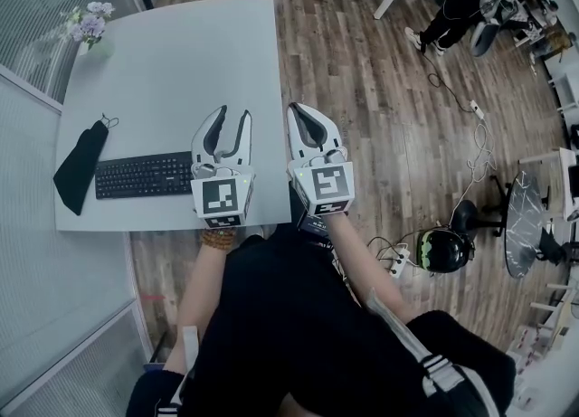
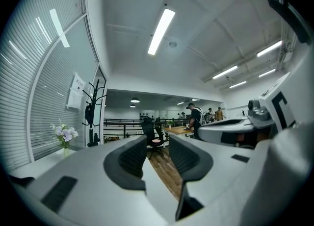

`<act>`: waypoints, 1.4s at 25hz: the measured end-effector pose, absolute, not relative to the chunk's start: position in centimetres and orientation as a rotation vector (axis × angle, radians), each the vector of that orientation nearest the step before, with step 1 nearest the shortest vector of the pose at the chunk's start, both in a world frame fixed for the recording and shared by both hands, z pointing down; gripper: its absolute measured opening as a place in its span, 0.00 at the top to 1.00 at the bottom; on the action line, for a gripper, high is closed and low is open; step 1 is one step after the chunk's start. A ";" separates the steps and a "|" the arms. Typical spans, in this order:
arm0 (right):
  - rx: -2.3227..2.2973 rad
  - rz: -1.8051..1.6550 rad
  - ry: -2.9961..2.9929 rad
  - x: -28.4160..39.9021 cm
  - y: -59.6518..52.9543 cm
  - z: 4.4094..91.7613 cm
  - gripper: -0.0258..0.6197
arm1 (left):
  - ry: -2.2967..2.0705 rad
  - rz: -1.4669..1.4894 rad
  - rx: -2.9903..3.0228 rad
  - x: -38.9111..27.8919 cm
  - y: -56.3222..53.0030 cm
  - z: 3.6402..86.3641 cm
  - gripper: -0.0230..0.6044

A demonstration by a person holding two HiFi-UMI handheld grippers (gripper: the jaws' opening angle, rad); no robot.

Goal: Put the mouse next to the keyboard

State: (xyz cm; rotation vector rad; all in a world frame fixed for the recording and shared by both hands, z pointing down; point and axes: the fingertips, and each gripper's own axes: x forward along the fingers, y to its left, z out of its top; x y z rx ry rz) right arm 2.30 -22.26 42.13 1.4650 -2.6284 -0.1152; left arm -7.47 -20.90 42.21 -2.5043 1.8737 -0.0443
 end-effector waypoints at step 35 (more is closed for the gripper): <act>1.264 -0.077 -2.701 -1.0 -16.4 45.4 0.96 | 2.154 -0.173 -2.366 -13.6 -11.3 46.8 0.95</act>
